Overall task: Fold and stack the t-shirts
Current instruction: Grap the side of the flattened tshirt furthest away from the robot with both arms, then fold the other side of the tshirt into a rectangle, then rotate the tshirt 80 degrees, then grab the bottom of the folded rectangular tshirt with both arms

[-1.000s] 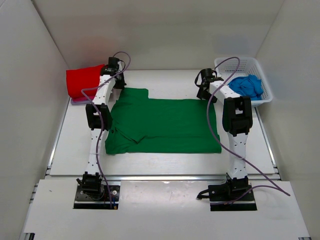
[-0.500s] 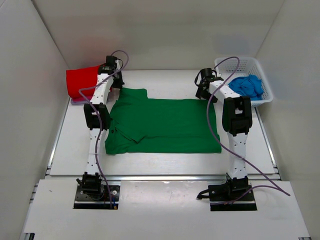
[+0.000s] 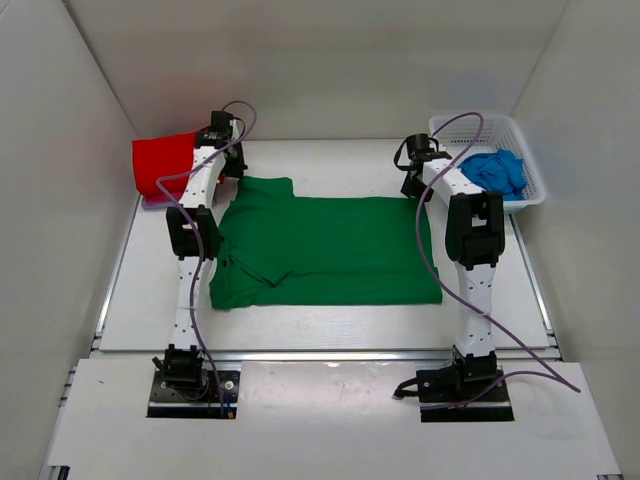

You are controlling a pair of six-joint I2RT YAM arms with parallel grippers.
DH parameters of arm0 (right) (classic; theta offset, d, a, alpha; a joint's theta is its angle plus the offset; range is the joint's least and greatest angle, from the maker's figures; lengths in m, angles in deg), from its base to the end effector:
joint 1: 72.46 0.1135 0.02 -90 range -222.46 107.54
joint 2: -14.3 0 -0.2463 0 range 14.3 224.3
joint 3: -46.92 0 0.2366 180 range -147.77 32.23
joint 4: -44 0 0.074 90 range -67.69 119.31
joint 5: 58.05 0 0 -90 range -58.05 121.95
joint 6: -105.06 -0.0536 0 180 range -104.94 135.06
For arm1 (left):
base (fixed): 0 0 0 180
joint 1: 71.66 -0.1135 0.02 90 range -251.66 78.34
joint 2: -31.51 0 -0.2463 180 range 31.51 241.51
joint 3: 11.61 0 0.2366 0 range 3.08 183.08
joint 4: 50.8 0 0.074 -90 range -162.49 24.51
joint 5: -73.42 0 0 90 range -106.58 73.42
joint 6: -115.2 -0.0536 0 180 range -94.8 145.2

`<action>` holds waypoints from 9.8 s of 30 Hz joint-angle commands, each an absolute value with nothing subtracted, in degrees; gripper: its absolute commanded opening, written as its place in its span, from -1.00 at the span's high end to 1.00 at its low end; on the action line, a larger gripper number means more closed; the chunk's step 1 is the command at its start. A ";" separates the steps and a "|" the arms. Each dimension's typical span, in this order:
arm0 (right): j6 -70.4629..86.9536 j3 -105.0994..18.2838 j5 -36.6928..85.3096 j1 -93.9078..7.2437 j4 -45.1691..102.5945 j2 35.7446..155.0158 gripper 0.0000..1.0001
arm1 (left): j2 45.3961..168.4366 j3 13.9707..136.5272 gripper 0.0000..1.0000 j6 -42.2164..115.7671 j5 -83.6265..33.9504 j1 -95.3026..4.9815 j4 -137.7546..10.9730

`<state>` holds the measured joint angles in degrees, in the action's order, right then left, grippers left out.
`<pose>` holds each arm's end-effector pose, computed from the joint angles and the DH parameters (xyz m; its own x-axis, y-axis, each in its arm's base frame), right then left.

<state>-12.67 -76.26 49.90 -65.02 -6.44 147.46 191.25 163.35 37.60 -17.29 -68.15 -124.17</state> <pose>0.4813 0.0462 0.1435 -0.7504 0.3484 -0.5617 0.4257 0.9048 -0.0075 0.5456 -0.0341 0.1525 -0.8426 -0.1634 -0.5131 -0.1159 0.9855 -0.1236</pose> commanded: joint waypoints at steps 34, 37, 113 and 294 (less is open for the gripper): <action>-3.40 -66.50 43.56 -65.16 0.64 134.37 1.00 | 168.01 148.46 1.00 34.07 -24.40 -66.65 -129.30; -3.05 -62.62 42.67 -65.52 3.20 131.46 1.00 | 166.25 146.61 1.00 33.99 -24.83 -66.04 -130.53; 0.82 -21.74 34.58 -68.15 6.54 100.79 1.00 | 105.17 56.70 1.00 36.36 -28.27 -71.22 -99.33; -17.45 9.11 20.70 -37.30 11.91 74.24 -0.04 | 96.11 24.71 -0.07 82.06 -29.06 -19.98 -71.39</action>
